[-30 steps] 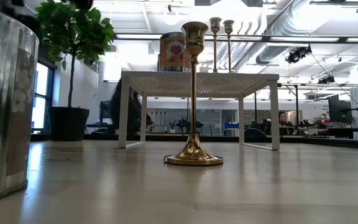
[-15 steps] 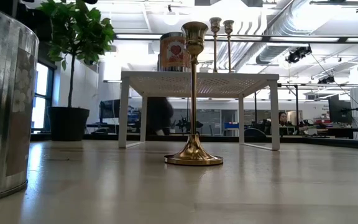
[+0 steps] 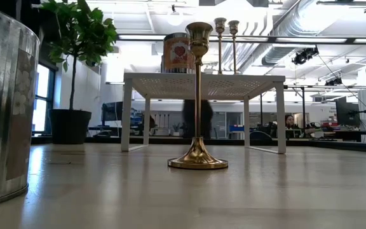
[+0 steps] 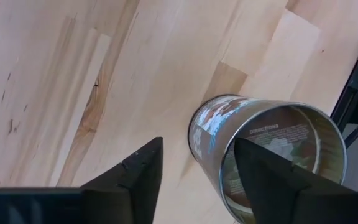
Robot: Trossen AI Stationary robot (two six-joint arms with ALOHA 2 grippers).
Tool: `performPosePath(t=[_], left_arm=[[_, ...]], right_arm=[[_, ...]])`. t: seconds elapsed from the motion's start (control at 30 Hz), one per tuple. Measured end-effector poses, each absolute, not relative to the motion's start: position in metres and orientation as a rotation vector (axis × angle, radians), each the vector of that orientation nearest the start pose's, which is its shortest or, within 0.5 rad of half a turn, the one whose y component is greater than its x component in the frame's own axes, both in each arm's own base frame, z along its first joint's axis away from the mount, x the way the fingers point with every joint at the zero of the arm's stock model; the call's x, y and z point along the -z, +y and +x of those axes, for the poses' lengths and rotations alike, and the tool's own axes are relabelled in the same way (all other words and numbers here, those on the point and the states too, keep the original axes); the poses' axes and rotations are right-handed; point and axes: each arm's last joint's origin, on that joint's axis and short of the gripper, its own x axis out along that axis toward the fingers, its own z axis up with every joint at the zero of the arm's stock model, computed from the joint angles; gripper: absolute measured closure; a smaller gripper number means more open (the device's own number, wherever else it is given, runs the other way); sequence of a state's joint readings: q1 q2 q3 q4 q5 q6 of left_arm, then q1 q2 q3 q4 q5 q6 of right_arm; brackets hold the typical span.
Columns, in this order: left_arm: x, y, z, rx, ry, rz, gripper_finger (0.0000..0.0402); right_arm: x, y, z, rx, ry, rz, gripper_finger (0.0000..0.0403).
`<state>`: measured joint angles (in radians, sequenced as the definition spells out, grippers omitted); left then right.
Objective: Pick & Place candle stick holders
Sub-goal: Put the brown scented candle on the shelf
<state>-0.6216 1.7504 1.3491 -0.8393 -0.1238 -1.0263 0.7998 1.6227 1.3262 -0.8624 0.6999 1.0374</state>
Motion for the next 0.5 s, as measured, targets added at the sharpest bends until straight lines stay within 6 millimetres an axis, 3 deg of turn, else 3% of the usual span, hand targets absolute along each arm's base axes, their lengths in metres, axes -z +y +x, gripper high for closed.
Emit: performPosePath(t=[0.23, 0.5], left_arm=[[-0.230, -0.199, 0.284, -0.193, 1.227, -0.438, 0.0254], [-0.216, -0.199, 0.281, -0.163, 1.259, -0.460, 0.0284]], right_arm=[[-0.267, 0.219, 0.239, 0.332, 0.772, 0.176, 0.0274], [-0.268, 0.219, 0.239, 0.325, 0.773, 0.182, 0.0274]])
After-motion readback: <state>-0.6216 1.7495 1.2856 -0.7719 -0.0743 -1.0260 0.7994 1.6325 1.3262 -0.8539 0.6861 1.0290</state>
